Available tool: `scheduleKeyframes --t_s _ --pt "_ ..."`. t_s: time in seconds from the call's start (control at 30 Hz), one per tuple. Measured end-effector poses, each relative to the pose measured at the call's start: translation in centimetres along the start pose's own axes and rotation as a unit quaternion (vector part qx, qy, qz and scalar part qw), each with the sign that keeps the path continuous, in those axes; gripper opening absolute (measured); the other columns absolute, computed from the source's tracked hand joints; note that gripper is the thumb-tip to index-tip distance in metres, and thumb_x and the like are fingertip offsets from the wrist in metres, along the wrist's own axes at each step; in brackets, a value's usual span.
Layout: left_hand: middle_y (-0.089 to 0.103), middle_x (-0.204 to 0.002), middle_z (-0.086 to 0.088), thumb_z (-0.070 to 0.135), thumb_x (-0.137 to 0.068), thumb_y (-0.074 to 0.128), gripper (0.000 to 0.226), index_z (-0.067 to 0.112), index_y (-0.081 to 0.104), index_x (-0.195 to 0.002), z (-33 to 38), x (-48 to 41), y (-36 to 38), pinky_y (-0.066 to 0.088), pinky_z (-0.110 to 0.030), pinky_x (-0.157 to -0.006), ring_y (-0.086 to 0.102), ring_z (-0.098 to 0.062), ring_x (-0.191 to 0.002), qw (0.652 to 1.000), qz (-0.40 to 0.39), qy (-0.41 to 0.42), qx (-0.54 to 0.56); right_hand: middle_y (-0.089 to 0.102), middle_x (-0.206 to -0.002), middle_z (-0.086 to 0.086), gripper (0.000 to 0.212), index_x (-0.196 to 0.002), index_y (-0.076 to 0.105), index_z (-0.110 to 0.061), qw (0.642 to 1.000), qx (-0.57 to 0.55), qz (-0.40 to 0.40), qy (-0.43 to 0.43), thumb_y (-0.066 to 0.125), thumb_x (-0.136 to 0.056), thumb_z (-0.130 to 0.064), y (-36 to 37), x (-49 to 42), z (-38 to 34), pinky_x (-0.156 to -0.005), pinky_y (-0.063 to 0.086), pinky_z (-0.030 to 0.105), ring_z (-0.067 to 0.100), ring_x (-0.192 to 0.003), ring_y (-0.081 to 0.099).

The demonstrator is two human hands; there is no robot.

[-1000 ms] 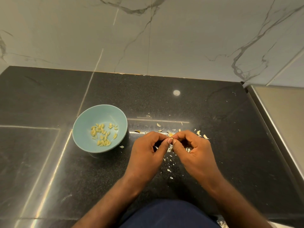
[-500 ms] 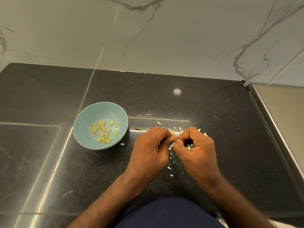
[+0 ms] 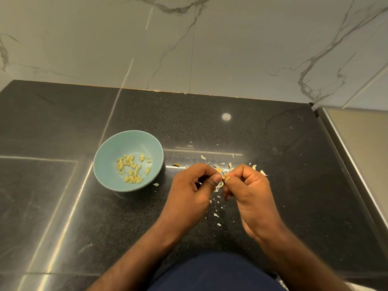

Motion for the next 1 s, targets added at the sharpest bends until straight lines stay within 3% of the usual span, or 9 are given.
scheduleKeyframes --t_s 0.07,0.23,0.4,0.47,0.57,0.77,0.83,0.93,1.0 --pt "0.067 -0.072 0.012 0.01 -0.093 0.067 0.013 0.018 0.07 -0.084 -0.4 -0.1 0.2 0.049 -0.019 -0.064 0.06 -0.002 -0.069 0.999 -0.007 -0.014 0.032 0.053 -0.055 0.007 0.007 -0.064 0.059 -0.01 0.999 -0.033 -0.01 0.025 0.062 -0.071 -0.011 0.3 0.0 0.5 -0.051 0.044 0.025 0.015 -0.052 0.049" --pt "0.071 -0.079 -0.002 0.01 -0.094 0.065 0.007 0.011 0.072 -0.092 -1.3 -0.1 0.2 0.053 -0.027 -0.065 0.065 -0.018 -0.074 0.997 -0.005 -0.038 0.062 0.053 -0.057 0.002 0.024 -0.07 0.06 -0.012 0.988 -0.107 -0.029 0.11 0.055 -0.09 0.0 1.0 0.3 1.9 -0.049 0.042 0.021 0.012 -0.053 0.049" --pt "0.071 -0.078 -0.009 0.013 -0.097 0.059 0.014 0.003 0.069 -0.097 -1.9 -0.1 0.3 0.056 -0.029 -0.065 0.066 -0.014 -0.069 0.988 0.004 -0.074 0.133 0.054 -0.058 0.001 0.03 -0.067 0.064 -0.016 0.981 -0.123 -0.039 0.143 0.052 -0.092 -0.003 1.9 0.6 2.3 -0.047 0.04 0.023 0.012 -0.052 0.049" --pt "0.071 -0.078 -0.01 0.016 -0.098 0.058 0.017 0.003 0.069 -0.099 -2.2 0.0 0.5 0.057 -0.033 -0.066 0.066 -0.017 -0.069 0.986 0.003 -0.085 0.142 0.054 -0.058 0.001 0.025 -0.066 0.063 -0.017 0.986 -0.097 -0.049 0.124 0.058 -0.089 -0.008 2.0 0.5 1.8 -0.048 0.041 0.024 0.013 -0.053 0.049" --pt "0.068 -0.078 -0.012 0.018 -0.097 0.058 0.021 -0.001 0.068 -0.1 -2.9 0.2 0.8 0.053 -0.025 -0.062 0.062 -0.018 -0.07 0.974 0.004 -0.122 0.192 0.055 -0.059 0.006 0.013 -0.065 0.063 -0.015 0.991 -0.068 -0.073 0.088 0.057 -0.077 -0.015 2.0 0.5 1.0 -0.05 0.043 0.026 0.015 -0.054 0.05" --pt "0.066 -0.078 -0.003 0.031 -0.084 0.061 0.034 0.002 0.066 -0.102 -4.1 0.6 1.3 0.049 -0.019 -0.059 0.059 -0.009 -0.067 0.921 0.015 -0.209 0.328 0.06 -0.062 0.011 0.019 -0.07 0.064 -0.011 0.997 0.019 -0.066 0.022 0.056 -0.086 -0.016 0.9 0.2 -0.5 -0.052 0.047 0.029 0.023 -0.058 0.055" --pt "0.065 -0.076 -0.003 0.028 -0.09 0.059 0.027 0.005 0.066 -0.099 -4.2 0.5 1.3 0.047 -0.019 -0.057 0.058 -0.01 -0.065 0.92 0.02 -0.213 0.327 0.063 -0.064 0.008 0.024 -0.074 0.064 -0.008 0.997 0.064 -0.041 0.004 0.061 -0.097 -0.017 -0.2 -0.2 -0.9 -0.055 0.048 0.029 0.021 -0.06 0.057" --pt "0.065 -0.074 -0.003 0.023 -0.101 0.051 0.024 0.005 0.066 -0.097 -4.3 0.5 1.2 0.046 -0.019 -0.056 0.057 -0.01 -0.064 0.935 0.021 -0.206 0.287 0.07 -0.082 -0.001 0.006 -0.093 0.068 -0.017 0.976 0.21 -0.049 -0.022 0.07 -0.091 -0.011 -0.8 -0.7 -1.7 -0.068 0.054 0.023 0.01 -0.075 0.065" --pt "0.065 -0.072 -0.003 0.022 -0.102 0.049 0.026 0.003 0.066 -0.096 -4.1 0.5 1.1 0.045 -0.019 -0.055 0.057 -0.011 -0.064 0.947 0.019 -0.192 0.255 0.07 -0.095 -0.008 0.025 -0.104 0.066 -0.026 0.961 0.27 -0.052 -0.023 0.073 -0.088 -0.008 -0.9 -0.9 -1.6 -0.078 0.053 0.018 0.001 -0.09 0.065"
Point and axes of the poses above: each hand's wrist, its own x-axis away from the middle knuckle, its own y-axis out of the palm, z = x × y, the point moved 10 cm from there along -x, towards the middle knuckle
